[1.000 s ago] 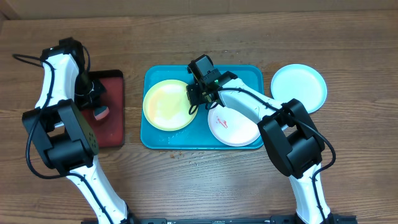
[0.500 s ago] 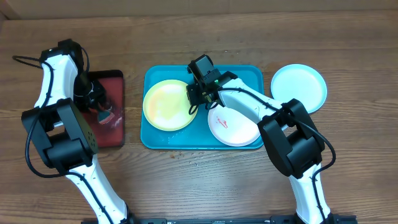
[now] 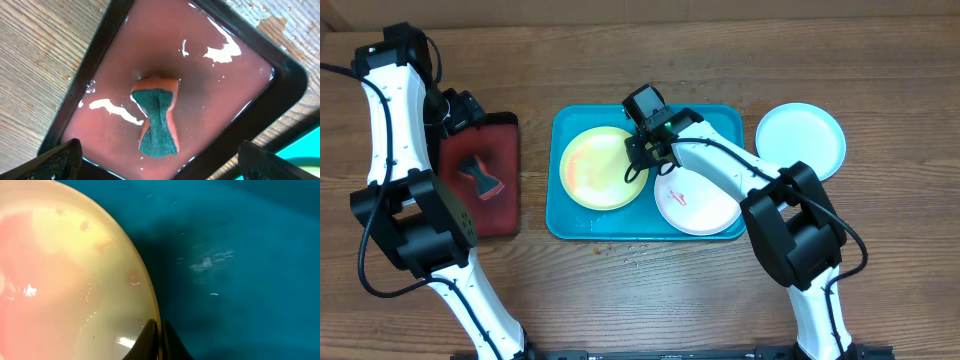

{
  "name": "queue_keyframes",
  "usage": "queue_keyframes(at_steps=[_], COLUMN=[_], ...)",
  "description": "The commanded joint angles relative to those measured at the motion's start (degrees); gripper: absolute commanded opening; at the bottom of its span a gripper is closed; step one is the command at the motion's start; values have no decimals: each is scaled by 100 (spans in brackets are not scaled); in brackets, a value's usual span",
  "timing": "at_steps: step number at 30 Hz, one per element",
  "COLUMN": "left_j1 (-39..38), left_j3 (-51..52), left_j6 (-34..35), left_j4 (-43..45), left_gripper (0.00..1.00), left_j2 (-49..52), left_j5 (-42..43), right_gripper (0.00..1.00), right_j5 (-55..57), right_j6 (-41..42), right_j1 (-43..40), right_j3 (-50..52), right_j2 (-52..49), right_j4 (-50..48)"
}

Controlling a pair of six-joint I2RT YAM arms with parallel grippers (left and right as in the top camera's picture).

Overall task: Clean dirty plates on tray and stack at the side
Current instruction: 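Lift the yellow plate off the teal tray with the right gripper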

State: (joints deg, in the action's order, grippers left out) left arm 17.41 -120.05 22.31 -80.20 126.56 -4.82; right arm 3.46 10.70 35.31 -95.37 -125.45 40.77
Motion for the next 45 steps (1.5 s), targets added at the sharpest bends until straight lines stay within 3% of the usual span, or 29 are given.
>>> queue_keyframes(at_steps=[1,10,21,39,45], left_j1=[57,57,57,57,57], left_j3=[-94,-94,-94,-94,-94], left_j6=[-4,-4,-4,-4,-4], left_j4=[-11,-11,-11,-11,-11], left_gripper=[100,100,100,100,100], left_j2=[-33,-33,-33,-33,-33], left_j5=[42,39,39,39,39], right_gripper=[4,4,4,4,4], right_j5=[1410,3519,5543,6151,5770], right_j6=[-404,-1373,-2889,-2918,-2824], right_j1=[90,404,1104,1460,1460], right_j3=[-358,-411,-413,-413,-407], right_j2=[686,1292,1357,1357,1357], right_j4=[168,286,173,92,120])
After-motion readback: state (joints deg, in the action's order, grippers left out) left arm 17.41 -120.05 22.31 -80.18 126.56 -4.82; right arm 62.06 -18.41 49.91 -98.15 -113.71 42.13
